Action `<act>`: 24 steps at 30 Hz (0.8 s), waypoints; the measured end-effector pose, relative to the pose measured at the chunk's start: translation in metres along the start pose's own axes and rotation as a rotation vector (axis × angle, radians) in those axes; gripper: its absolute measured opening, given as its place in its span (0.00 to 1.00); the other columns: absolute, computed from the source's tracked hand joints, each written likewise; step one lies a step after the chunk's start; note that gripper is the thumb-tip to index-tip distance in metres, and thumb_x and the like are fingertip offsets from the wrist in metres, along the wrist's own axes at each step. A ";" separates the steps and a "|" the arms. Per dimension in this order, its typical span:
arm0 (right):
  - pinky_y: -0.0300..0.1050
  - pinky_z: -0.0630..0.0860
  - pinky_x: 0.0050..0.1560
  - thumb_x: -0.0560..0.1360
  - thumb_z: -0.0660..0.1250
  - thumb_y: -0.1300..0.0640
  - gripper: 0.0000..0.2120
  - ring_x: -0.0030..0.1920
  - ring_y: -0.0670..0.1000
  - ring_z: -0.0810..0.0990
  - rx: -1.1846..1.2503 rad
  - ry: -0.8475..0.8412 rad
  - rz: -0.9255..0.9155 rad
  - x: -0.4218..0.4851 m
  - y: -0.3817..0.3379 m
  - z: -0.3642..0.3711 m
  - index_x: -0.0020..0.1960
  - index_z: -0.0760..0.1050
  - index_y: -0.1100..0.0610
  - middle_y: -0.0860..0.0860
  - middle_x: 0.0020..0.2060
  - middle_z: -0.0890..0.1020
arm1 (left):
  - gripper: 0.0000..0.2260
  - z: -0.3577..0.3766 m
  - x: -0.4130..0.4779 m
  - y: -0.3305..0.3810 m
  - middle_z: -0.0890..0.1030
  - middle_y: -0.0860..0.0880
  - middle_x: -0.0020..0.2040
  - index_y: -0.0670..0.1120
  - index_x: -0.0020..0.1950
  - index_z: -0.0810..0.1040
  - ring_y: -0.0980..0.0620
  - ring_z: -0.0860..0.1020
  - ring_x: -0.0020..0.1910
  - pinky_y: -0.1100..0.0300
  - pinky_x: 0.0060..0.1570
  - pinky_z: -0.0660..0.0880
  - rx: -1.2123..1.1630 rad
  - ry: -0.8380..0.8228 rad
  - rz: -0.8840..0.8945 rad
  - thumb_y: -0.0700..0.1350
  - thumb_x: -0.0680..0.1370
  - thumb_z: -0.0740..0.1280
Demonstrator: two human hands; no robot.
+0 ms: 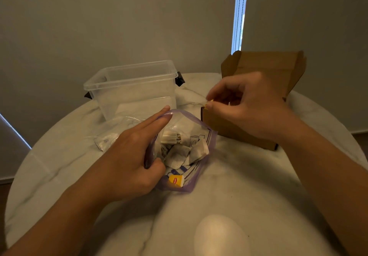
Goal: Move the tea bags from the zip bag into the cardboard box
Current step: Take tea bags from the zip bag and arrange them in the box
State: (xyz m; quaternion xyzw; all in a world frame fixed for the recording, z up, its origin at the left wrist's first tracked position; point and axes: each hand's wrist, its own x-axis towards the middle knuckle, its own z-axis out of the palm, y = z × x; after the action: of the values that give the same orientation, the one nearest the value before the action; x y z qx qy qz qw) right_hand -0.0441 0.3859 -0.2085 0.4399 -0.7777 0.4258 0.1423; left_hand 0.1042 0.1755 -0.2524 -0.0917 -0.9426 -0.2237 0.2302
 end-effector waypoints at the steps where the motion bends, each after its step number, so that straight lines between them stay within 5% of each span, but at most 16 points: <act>1: 0.32 0.76 0.37 0.72 0.74 0.54 0.05 0.39 0.43 0.80 0.020 -0.049 -0.015 -0.003 -0.004 0.004 0.47 0.83 0.52 0.43 0.38 0.82 | 0.36 0.000 0.000 0.000 0.62 0.61 0.78 0.51 0.79 0.63 0.65 0.61 0.75 0.60 0.69 0.70 0.000 0.001 -0.002 0.48 0.68 0.62; 9: 0.34 0.78 0.40 0.72 0.74 0.56 0.08 0.41 0.41 0.80 0.006 -0.314 -0.109 -0.012 -0.015 0.020 0.50 0.82 0.48 0.41 0.40 0.81 | 0.36 0.000 0.001 0.003 0.61 0.62 0.77 0.52 0.78 0.62 0.67 0.60 0.74 0.65 0.68 0.68 -0.005 0.008 0.013 0.51 0.68 0.59; 12: 0.32 0.76 0.39 0.72 0.74 0.56 0.10 0.41 0.39 0.79 -0.128 -0.402 -0.184 -0.014 -0.018 0.023 0.53 0.83 0.49 0.41 0.43 0.82 | 0.36 0.000 0.001 0.005 0.61 0.63 0.76 0.52 0.78 0.63 0.67 0.59 0.75 0.67 0.69 0.66 -0.020 0.010 0.019 0.51 0.68 0.59; 17: 0.43 0.79 0.51 0.76 0.70 0.53 0.12 0.51 0.47 0.80 -0.398 -0.599 -0.320 -0.018 -0.026 0.042 0.58 0.80 0.48 0.47 0.53 0.81 | 0.36 0.001 0.001 0.004 0.62 0.60 0.77 0.50 0.78 0.64 0.65 0.60 0.75 0.64 0.70 0.65 -0.011 0.010 0.021 0.50 0.68 0.59; 24: 0.46 0.80 0.50 0.78 0.66 0.57 0.12 0.53 0.50 0.79 -0.571 -0.683 -0.357 -0.018 -0.021 0.056 0.61 0.78 0.50 0.49 0.54 0.79 | 0.37 0.002 0.000 0.003 0.63 0.55 0.78 0.47 0.78 0.65 0.63 0.61 0.76 0.61 0.71 0.65 -0.012 0.008 0.008 0.50 0.68 0.59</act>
State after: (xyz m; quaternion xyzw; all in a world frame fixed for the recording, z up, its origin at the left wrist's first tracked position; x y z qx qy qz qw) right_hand -0.0080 0.3471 -0.2415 0.6246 -0.7783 -0.0048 0.0647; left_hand 0.1042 0.1793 -0.2525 -0.0958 -0.9400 -0.2286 0.2343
